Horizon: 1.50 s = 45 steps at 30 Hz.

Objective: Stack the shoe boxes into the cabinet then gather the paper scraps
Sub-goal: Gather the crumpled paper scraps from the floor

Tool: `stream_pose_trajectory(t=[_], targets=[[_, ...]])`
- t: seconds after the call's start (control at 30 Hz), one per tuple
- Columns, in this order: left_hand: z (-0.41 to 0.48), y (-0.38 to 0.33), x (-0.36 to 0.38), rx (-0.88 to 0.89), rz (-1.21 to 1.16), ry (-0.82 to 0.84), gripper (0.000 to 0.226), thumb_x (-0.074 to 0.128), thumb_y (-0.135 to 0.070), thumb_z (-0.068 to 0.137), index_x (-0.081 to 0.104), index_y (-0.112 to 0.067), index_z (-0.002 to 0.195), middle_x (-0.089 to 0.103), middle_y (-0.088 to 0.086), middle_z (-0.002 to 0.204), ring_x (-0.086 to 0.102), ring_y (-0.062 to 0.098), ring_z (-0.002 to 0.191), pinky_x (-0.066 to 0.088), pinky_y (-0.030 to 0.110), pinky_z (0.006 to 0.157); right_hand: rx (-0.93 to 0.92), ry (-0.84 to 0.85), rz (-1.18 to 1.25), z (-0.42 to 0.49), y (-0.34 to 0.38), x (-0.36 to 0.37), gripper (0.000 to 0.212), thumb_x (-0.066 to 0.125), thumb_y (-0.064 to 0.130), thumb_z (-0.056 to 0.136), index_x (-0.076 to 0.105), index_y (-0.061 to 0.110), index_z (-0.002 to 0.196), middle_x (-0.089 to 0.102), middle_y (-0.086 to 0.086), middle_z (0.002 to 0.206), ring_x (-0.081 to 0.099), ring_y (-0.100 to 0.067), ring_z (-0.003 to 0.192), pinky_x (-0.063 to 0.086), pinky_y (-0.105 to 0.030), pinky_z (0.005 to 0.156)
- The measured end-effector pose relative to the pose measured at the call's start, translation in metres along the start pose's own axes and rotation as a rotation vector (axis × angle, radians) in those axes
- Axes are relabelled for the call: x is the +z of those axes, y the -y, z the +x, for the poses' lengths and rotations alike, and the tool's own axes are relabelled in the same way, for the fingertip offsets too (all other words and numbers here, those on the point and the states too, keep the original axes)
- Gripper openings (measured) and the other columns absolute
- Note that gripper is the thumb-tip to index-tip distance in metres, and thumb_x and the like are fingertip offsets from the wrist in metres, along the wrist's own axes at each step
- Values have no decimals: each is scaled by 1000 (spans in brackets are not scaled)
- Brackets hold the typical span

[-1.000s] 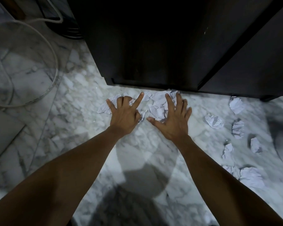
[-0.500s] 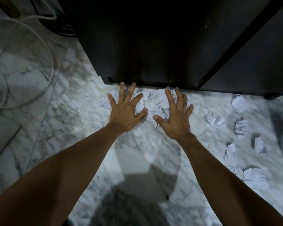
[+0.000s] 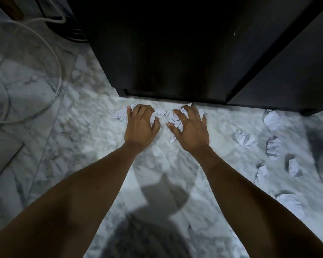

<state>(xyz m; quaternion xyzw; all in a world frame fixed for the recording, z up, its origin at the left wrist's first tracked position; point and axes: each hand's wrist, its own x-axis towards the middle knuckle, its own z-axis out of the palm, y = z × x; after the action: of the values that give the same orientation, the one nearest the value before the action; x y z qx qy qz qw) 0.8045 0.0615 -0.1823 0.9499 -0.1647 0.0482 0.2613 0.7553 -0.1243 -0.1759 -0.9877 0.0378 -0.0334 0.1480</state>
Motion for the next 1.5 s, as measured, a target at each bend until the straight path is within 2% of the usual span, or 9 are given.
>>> stream_pose_trajectory(t=[0.23, 0.37, 0.47, 0.7, 0.77, 0.87, 0.97, 1.3, 1.5], targets=[[-2, -5, 0, 10, -54, -68, 33, 59, -40, 95, 64, -7, 93, 57, 6, 108, 47, 22, 108, 46, 38, 95, 33, -43, 96, -4, 3, -3, 30, 48, 47, 100, 62, 22, 107, 45, -4, 125, 48, -27, 111, 44, -42, 93], [-5, -5, 1, -103, -125, -36, 20, 67, -33, 93, 67, -13, 88, 32, 5, 150, 45, 18, 129, 52, 23, 83, 116, -19, 228, -9, 3, -5, 16, 59, 41, 96, 64, 26, 98, 27, -1, 145, 47, -30, 118, 51, -35, 69], [-6, -5, 0, -116, -147, -36, 19, 67, -31, 94, 67, -14, 86, 10, 5, 164, 37, 15, 140, 44, 16, 86, 85, -18, 224, -7, 1, -4, 24, 55, 44, 97, 65, 22, 101, 40, -3, 132, 49, -27, 114, 50, -40, 81], [-3, -1, 4, -55, 71, -81, 33, 65, -32, 93, 70, -9, 116, 64, 8, 127, 57, 20, 121, 33, 48, 115, -25, -168, 46, -4, -2, 3, 27, 54, 40, 96, 64, 16, 92, 54, -3, 100, 55, -23, 96, 28, -50, 107], [-2, 1, 5, -61, 115, -71, 36, 63, -35, 93, 70, -12, 119, 66, 6, 126, 58, 19, 121, 19, 51, 121, -34, -183, 117, -6, -2, 3, 29, 55, 38, 96, 64, 12, 90, 55, -4, 100, 56, -24, 90, 43, -46, 95], [-3, 0, 5, -96, -59, -57, 35, 66, -28, 93, 68, -7, 121, 64, 9, 128, 55, 20, 126, 32, 35, 116, -29, -180, 254, -9, -1, 1, 29, 58, 37, 96, 62, 9, 90, 48, -2, 113, 57, -21, 76, 51, -33, 57], [-7, -2, 2, -98, -149, -72, 30, 68, -24, 92, 69, -7, 116, 61, 4, 128, 55, 19, 121, 47, 28, 99, 17, -213, 324, -12, 0, -1, 29, 60, 37, 95, 61, 9, 91, 37, -1, 122, 57, -20, 70, 49, -30, 45], [-9, -4, -1, -122, -276, -78, 14, 67, -19, 89, 62, -17, 102, 58, -9, 117, 55, 6, 106, 50, 24, 84, -82, -323, 17, -9, 2, -2, 19, 57, 34, 95, 64, 16, 98, 62, 1, 95, 57, -21, 80, 35, -44, 83], [-9, -2, 0, -52, -260, -88, 14, 70, -13, 86, 62, -14, 98, 59, -7, 116, 55, 10, 109, 46, 19, 88, -71, -253, 40, -11, 2, -5, 42, 65, 59, 80, 67, 29, 109, 58, 5, 120, 58, -18, 106, 27, -56, 102]])
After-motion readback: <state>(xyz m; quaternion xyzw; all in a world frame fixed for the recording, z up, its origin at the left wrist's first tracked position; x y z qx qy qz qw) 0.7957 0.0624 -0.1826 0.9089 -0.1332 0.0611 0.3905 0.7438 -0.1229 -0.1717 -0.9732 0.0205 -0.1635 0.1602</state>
